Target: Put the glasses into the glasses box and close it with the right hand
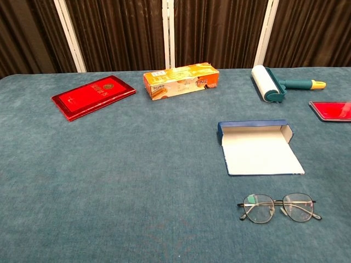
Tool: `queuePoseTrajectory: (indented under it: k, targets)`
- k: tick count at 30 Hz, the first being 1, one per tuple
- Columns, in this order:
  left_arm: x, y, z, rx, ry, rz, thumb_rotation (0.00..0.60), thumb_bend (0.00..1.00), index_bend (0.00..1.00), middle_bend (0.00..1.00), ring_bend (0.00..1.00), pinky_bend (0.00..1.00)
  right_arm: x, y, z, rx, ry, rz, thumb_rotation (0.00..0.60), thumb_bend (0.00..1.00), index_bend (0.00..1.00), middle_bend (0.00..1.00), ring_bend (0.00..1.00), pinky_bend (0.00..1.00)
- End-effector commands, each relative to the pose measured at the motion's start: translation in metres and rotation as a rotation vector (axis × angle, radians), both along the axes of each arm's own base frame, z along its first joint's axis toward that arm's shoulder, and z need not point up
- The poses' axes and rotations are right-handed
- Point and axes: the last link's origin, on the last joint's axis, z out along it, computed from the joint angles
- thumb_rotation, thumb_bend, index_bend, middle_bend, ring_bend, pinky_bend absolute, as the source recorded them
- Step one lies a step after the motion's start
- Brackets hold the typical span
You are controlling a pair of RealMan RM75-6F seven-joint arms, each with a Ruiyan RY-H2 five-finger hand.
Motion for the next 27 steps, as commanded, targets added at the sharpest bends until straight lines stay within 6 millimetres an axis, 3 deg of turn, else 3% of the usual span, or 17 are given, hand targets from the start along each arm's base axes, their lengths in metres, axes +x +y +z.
queuePoseTrajectory:
  k: [1, 5, 17, 27]
  targets:
    - [-0.003, 0.005, -0.001, -0.007, 0.001, 0.018, 0.6, 0.0, 0.0, 0.0, 0.0, 0.0, 0.016, -0.013, -0.034, 0.229, 0.047, 0.036, 0.6, 0.0, 0.32, 0.0, 0.0, 0.0]
    - [-0.005, 0.013, -0.004, -0.017, 0.002, 0.035, 0.6, 0.0, 0.0, 0.0, 0.0, 0.0, 0.032, -0.026, -0.059, 0.393, 0.056, 0.036, 0.6, 0.0, 0.38, 0.0, 0.0, 0.0]
    - [-0.01, 0.021, -0.012, -0.039, 0.024, 0.061, 0.6, 0.0, 0.0, 0.0, 0.0, 0.0, 0.056, -0.057, -0.124, 0.489, 0.212, 0.028, 0.6, 0.14, 0.44, 0.0, 0.0, 0.0]
    - [-0.011, 0.021, -0.01, -0.033, 0.019, 0.066, 0.6, 0.0, 0.0, 0.0, 0.0, 0.0, 0.067, -0.057, -0.146, 0.498, 0.261, 0.015, 0.6, 0.19, 0.47, 0.0, 0.0, 0.0]
